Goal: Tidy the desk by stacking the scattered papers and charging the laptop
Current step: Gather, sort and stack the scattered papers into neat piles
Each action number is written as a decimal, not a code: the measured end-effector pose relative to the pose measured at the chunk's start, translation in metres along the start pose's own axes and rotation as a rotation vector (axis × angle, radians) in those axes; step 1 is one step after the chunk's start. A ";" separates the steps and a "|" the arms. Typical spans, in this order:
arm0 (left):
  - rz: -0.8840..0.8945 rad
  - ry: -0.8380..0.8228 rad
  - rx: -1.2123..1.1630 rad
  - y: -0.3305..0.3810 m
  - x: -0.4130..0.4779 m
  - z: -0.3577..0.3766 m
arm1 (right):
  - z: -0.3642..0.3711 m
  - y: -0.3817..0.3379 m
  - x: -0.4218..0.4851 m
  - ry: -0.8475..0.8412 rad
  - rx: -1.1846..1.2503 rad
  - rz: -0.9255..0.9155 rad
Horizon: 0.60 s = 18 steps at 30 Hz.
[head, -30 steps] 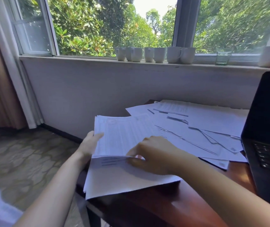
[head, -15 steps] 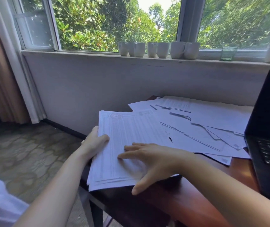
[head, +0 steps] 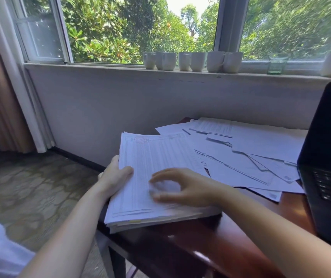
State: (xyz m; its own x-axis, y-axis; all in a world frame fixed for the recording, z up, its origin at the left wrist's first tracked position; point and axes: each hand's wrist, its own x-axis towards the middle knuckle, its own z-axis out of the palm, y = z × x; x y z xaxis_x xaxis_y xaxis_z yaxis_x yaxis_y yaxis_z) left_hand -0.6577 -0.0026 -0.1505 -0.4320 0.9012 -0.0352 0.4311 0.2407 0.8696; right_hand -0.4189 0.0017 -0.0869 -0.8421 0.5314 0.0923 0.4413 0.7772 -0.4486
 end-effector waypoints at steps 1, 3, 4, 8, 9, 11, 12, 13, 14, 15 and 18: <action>0.004 0.003 0.006 0.000 -0.001 0.001 | -0.001 0.010 0.004 0.102 -0.035 0.058; 0.013 0.002 0.028 0.001 -0.002 0.002 | -0.005 0.031 0.010 0.269 -0.139 0.245; 0.016 0.000 0.037 0.002 -0.002 0.002 | -0.007 0.041 0.011 0.313 -0.125 0.348; 0.007 0.001 0.038 0.000 0.003 0.002 | -0.013 0.060 0.010 0.362 0.298 0.546; 0.008 -0.002 0.036 -0.005 0.008 0.001 | -0.012 0.059 0.009 0.362 0.319 0.539; -0.004 -0.009 0.021 -0.016 0.020 0.000 | -0.008 0.057 0.012 0.386 0.293 0.504; -0.012 -0.010 0.007 -0.027 0.031 0.000 | -0.007 0.057 0.014 0.405 0.261 0.490; -0.017 -0.009 -0.003 -0.031 0.036 0.001 | -0.007 0.059 0.015 0.434 0.207 0.484; -0.018 -0.006 -0.001 -0.029 0.033 0.000 | -0.008 0.062 0.016 0.483 0.163 0.478; -0.015 -0.006 0.014 -0.019 0.022 0.000 | -0.012 0.066 0.016 0.530 0.142 0.472; -0.004 0.005 0.074 0.006 -0.004 0.005 | -0.017 0.094 0.008 0.522 -0.055 0.527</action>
State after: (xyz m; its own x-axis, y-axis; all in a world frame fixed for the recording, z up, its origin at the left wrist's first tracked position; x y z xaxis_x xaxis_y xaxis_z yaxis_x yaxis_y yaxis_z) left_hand -0.6496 -0.0032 -0.1477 -0.4379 0.8983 -0.0359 0.4865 0.2704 0.8308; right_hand -0.3786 0.0849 -0.1128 -0.2635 0.9188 0.2938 0.7726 0.3833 -0.5061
